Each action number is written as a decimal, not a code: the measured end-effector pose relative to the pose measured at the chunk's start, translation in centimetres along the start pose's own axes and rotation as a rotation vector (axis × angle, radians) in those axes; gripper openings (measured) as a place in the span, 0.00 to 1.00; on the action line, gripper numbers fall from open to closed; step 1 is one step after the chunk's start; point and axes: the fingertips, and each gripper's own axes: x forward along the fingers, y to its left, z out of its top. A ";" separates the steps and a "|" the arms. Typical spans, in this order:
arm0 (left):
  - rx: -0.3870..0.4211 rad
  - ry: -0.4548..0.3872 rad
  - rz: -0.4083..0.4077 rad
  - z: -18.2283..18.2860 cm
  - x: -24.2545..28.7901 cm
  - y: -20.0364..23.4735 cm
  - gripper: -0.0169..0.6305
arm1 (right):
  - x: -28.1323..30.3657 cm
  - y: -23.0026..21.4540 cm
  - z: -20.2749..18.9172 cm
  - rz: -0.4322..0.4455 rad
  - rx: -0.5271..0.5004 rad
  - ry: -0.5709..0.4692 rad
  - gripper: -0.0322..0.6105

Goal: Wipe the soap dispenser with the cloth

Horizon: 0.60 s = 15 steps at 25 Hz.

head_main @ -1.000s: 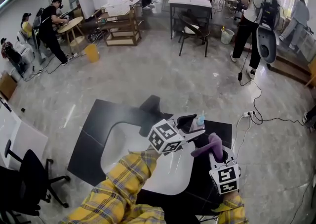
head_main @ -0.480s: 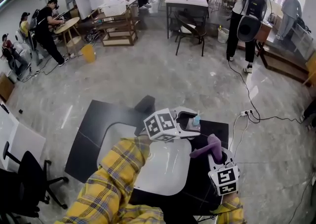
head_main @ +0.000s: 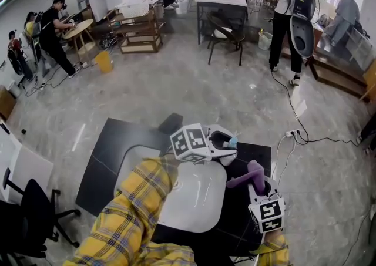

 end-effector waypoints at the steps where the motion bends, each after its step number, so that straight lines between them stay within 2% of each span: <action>1: -0.008 -0.002 0.001 0.0 -0.1 0.0 0.22 | 0.0 0.0 0.0 0.000 0.000 0.001 0.11; 5: -0.047 -0.010 0.034 -0.1 -0.1 0.0 0.22 | 0.3 0.5 0.0 0.008 0.004 -0.002 0.11; 15: -0.179 -0.050 0.207 -0.2 -0.1 0.6 0.21 | 0.9 1.5 0.2 0.027 0.000 -0.001 0.11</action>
